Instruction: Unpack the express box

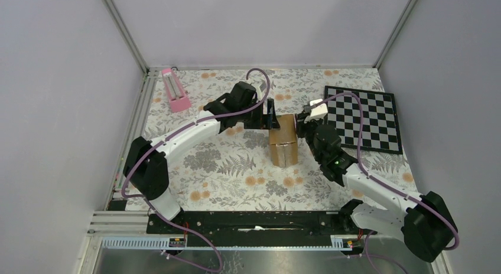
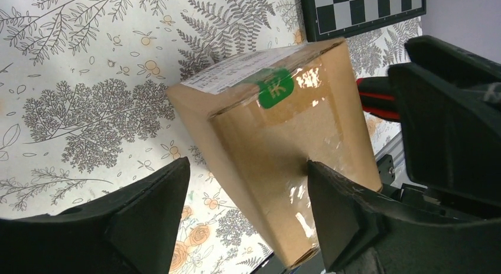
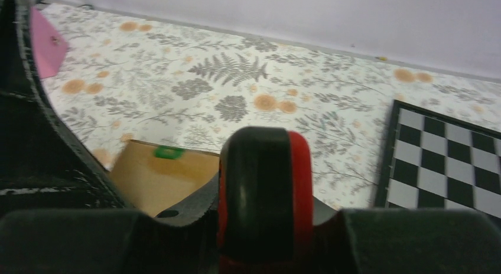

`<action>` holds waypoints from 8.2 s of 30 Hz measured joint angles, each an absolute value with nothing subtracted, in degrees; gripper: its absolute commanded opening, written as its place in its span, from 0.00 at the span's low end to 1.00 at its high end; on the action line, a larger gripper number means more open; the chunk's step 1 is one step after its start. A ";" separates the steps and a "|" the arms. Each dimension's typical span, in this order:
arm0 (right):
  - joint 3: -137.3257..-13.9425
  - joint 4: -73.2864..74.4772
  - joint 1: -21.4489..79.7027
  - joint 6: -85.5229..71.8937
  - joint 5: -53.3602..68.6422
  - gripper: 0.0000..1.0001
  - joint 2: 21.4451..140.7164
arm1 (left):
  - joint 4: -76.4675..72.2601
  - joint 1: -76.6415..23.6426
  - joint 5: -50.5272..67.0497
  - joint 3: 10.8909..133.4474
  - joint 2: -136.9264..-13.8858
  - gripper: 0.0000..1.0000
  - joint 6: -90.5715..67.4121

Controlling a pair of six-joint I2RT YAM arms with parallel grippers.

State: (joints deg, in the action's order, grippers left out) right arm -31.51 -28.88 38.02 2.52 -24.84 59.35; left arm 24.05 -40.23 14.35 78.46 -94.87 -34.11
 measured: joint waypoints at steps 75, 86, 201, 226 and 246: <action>-47.03 -37.58 37.45 -0.43 -1.93 0.00 81.67 | 31.92 -34.22 2.44 58.59 -72.64 0.57 -38.28; -44.21 -29.87 37.50 2.37 -4.62 0.00 63.61 | 32.95 -37.52 9.17 78.78 -76.16 0.63 -33.15; -22.17 -63.51 47.57 5.32 -9.47 0.00 62.08 | 31.11 -37.52 -6.39 75.33 -86.28 0.61 -21.39; -19.20 -68.62 47.57 3.33 -10.33 0.00 63.24 | 30.61 -37.26 -5.23 75.33 -86.59 0.60 -21.17; -15.40 -75.24 47.66 4.71 -10.46 0.00 64.29 | 27.24 -36.80 -2.76 75.42 -88.60 0.58 -21.80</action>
